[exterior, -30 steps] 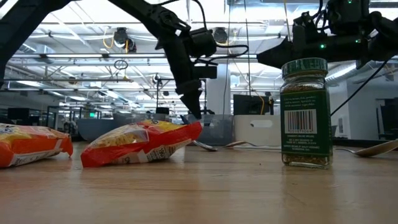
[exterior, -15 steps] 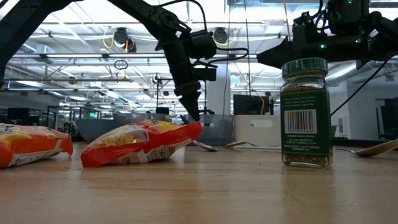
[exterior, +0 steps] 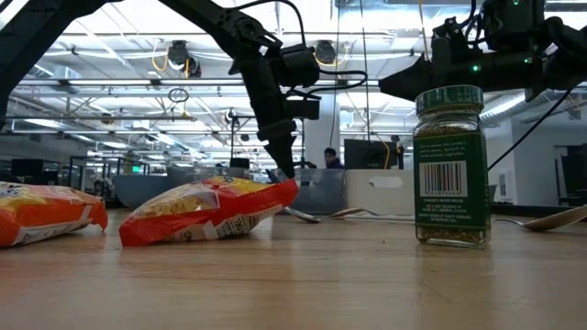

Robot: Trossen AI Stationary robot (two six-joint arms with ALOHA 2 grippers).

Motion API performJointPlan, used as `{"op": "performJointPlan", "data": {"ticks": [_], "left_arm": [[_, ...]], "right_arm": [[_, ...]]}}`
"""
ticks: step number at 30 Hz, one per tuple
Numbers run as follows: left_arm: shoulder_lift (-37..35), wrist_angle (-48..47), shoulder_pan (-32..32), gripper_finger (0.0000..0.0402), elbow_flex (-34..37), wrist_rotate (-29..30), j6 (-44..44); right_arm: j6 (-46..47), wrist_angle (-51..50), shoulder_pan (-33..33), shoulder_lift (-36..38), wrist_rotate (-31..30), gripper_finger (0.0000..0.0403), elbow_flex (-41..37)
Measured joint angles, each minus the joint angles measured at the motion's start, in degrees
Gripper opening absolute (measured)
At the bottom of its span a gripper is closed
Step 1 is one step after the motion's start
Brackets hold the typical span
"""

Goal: Pick & Place Food Item
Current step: Adjust the right black bin

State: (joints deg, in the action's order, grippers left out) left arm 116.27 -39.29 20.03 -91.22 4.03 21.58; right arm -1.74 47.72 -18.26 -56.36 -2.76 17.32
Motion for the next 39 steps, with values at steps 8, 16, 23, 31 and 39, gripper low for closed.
{"op": "performJointPlan", "data": {"ticks": [8,16,23,31,39], "left_arm": [[0.00,-0.09,0.00,0.0033,0.00,0.33,-0.73],[-0.09,-1.36,0.02,0.0008,0.00,0.33,-2.14],[-0.11,-3.25,0.12,0.0033,0.00,0.65,-3.05],[-0.17,-5.41,0.12,0.0010,0.00,0.36,-4.25],[-0.15,-5.68,0.20,0.0044,0.04,-0.89,-4.58]], "right_arm": [[0.00,0.00,0.00,-0.01,0.02,0.0132,0.00],[0.00,0.00,-0.01,-0.01,0.02,0.0132,0.00],[0.00,0.00,0.00,-0.02,0.02,0.0132,0.02],[0.00,0.02,0.00,-0.02,0.02,0.0132,0.02],[0.00,0.02,-0.01,-0.02,0.02,0.0132,0.02]]}}
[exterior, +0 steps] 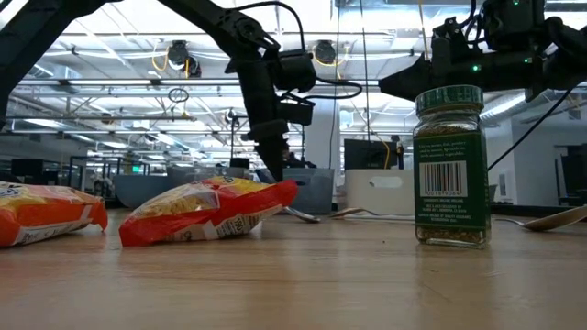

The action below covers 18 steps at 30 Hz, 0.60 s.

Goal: Pick & Place Food Item
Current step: Adjust the right black bin

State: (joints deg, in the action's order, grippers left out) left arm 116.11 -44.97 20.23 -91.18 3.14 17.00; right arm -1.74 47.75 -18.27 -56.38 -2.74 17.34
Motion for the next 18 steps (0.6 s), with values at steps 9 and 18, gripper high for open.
{"op": "performJointPlan", "data": {"ticks": [9,18], "left_arm": [[0.00,0.04,0.00,0.0046,-1.12,-0.11,0.95],[0.00,-3.63,0.00,0.0047,-8.99,-3.33,2.30]], "right_arm": [[-0.44,0.00,0.01,0.00,0.00,0.0132,0.00],[-0.44,-0.40,0.01,0.00,0.00,0.0132,0.00]]}}
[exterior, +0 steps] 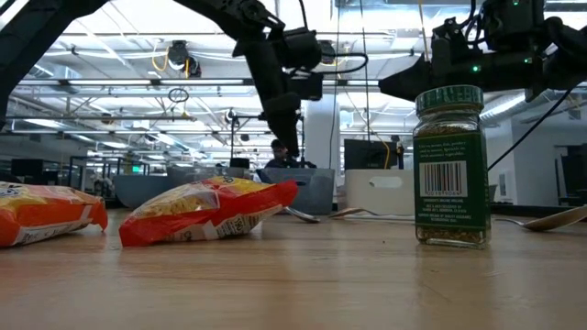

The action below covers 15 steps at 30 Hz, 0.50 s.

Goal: Pick & Place Food Item
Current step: Adjust the right black bin, then put the red noodle pack into the white bin

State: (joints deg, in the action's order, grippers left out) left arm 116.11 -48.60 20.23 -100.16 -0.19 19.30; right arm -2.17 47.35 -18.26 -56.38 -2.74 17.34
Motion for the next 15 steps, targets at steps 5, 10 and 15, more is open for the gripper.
{"op": "performJointPlan", "data": {"ticks": [5,10,15], "left_arm": [[-0.02,-2.47,0.00,0.0072,-2.62,-1.43,-0.11],[-0.02,-4.80,0.13,0.0142,-3.32,-1.19,-1.23],[-0.02,-7.18,0.69,0.0214,-3.28,0.38,-2.35]], "right_arm": [[0.00,-0.07,0.00,0.00,0.00,0.0132,0.00],[0.00,-0.06,0.00,0.00,0.02,0.0132,0.00],[0.00,-0.05,0.00,0.00,0.00,0.0132,0.00]]}}
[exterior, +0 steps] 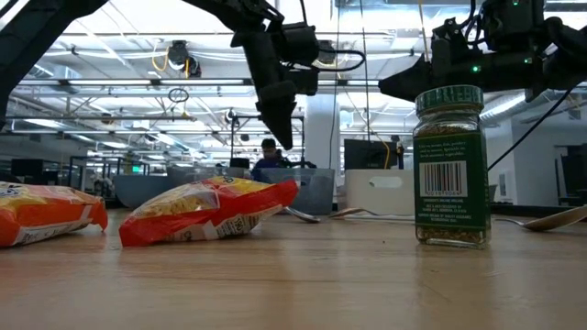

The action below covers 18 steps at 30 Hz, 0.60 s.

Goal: Pick & Place Food Item
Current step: Put the red noodle pack into the white bin

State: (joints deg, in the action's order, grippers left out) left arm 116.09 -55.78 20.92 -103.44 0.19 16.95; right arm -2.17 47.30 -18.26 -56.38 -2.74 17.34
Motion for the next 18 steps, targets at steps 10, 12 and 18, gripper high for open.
{"op": "performJointPlan", "data": {"ticks": [10,12,18], "left_arm": [[-6.18,-2.91,0.84,0.0263,0.03,2.45,1.81],[-9.19,-3.07,1.29,0.0260,0.17,-0.24,1.76],[-21.82,0.02,1.34,0.0240,6.02,-7.90,1.31]], "right_arm": [[1.06,0.21,-0.01,0.00,-0.11,0.0132,0.02],[1.07,0.54,0.00,0.00,-0.13,0.0132,0.02],[1.69,1.62,0.00,0.00,-0.14,0.0132,0.04]]}}
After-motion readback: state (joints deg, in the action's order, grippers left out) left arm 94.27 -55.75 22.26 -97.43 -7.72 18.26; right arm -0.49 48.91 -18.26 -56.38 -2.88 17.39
